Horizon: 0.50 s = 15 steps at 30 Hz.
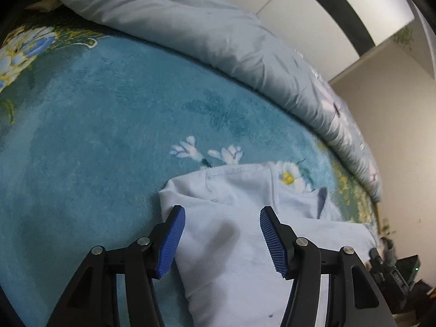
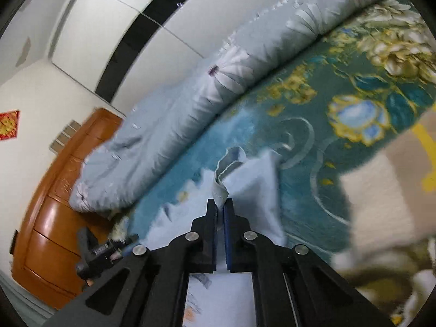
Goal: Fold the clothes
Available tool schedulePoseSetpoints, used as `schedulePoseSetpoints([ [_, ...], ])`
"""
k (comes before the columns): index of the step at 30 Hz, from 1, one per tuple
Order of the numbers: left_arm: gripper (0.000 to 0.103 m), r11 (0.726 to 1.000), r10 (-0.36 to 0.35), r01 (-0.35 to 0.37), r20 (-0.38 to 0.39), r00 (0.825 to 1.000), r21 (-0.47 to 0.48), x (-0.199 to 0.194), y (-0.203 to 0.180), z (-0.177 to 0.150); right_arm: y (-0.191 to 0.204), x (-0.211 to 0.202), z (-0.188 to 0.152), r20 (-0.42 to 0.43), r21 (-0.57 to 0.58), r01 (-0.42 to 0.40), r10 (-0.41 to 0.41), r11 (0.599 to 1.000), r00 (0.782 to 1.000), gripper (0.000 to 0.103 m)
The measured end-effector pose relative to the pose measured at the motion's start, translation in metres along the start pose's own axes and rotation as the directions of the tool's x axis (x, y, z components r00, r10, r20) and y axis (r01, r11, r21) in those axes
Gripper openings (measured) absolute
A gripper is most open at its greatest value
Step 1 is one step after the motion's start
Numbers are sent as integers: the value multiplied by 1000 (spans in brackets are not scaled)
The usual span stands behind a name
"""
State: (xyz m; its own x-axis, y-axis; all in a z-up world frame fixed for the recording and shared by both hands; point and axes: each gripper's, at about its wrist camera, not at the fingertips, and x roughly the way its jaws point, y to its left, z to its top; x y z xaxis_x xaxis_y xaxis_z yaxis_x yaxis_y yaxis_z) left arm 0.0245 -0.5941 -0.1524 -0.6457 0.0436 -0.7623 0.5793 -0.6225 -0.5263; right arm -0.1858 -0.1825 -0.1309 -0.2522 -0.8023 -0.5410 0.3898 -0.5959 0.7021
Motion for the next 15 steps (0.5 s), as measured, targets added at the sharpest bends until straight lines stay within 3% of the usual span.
schedulePoseSetpoints([
  [3, 61, 1000, 15, -15, -3, 1000, -9, 5, -1, -3, -22, 16, -11, -89, 32, 57, -54, 998, 995, 4],
  [10, 61, 999, 48, -48, 50, 998, -3, -26, -5, -8, -31, 17, -15, -121, 50, 54, -47, 997, 992, 8],
  [12, 61, 999, 37, -36, 62, 997, -9, -43, -7, -15, -27, 4, -16, -107, 21, 64, -62, 998, 992, 22],
  [15, 61, 999, 48, -48, 61, 997, -3, -66, -14, -34, -17, -22, -24, -87, -18, 102, -103, 995, 991, 27],
])
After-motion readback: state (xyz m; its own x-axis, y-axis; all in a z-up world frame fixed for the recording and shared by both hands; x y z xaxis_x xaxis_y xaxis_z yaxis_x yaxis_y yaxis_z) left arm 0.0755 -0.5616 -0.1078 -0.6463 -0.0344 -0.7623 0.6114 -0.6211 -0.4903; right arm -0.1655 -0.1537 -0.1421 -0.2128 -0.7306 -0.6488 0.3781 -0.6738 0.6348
